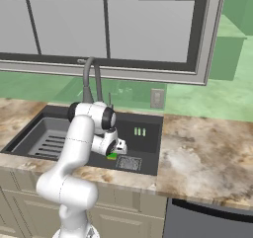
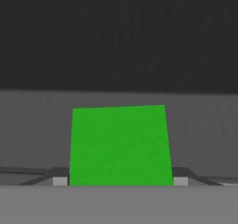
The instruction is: Pick up the sponge and sponge from the sink, and place them back in the cabinet, and close the cabinet doors.
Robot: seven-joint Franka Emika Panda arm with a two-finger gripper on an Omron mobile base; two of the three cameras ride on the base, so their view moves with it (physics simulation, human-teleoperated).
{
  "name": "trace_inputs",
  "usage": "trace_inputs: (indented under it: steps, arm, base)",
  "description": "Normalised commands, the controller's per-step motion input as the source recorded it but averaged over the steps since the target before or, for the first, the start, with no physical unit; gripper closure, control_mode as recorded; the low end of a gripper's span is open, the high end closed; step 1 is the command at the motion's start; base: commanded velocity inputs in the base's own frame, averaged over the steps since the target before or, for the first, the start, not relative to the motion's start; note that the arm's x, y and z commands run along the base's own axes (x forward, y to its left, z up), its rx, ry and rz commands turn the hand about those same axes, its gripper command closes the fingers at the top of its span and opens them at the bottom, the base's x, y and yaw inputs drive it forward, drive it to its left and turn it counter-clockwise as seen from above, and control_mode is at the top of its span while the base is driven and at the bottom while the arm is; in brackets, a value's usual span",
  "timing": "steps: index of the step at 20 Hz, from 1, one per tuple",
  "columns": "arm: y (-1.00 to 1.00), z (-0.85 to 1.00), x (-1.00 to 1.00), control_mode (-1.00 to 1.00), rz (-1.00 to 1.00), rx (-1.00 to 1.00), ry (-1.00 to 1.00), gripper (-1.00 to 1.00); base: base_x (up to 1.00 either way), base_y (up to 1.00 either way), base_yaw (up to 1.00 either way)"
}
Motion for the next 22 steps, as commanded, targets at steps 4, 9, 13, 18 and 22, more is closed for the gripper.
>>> trace_inputs:
  steps: [4, 9, 13, 18, 22]
  arm:
    - [0.0, 0.0, 0.0, -1.0, 0.0, 0.0, 0.0, 1.0]
    - [-0.01, 0.01, 0.0, -1.0, 0.0, 0.0, 0.0, 1.0]
    - [-0.18, 0.17, 0.0, -1.0, 0.0, 0.0, 0.0, 1.0]
    - [-0.26, 0.23, -0.2, -1.0, 0.02, 0.0, 0.0, 1.0]
    - [-0.15, 0.34, -0.24, -1.0, 0.0, 0.0, 0.0, 1.0]
  base:
    - [0.0, 0.0, 0.0]
    - [0.0, 0.0, 0.0]
    - [0.0, 0.0, 0.0]
    - [0.0, 0.0, 0.0]
    - [0.0, 0.0, 0.0]
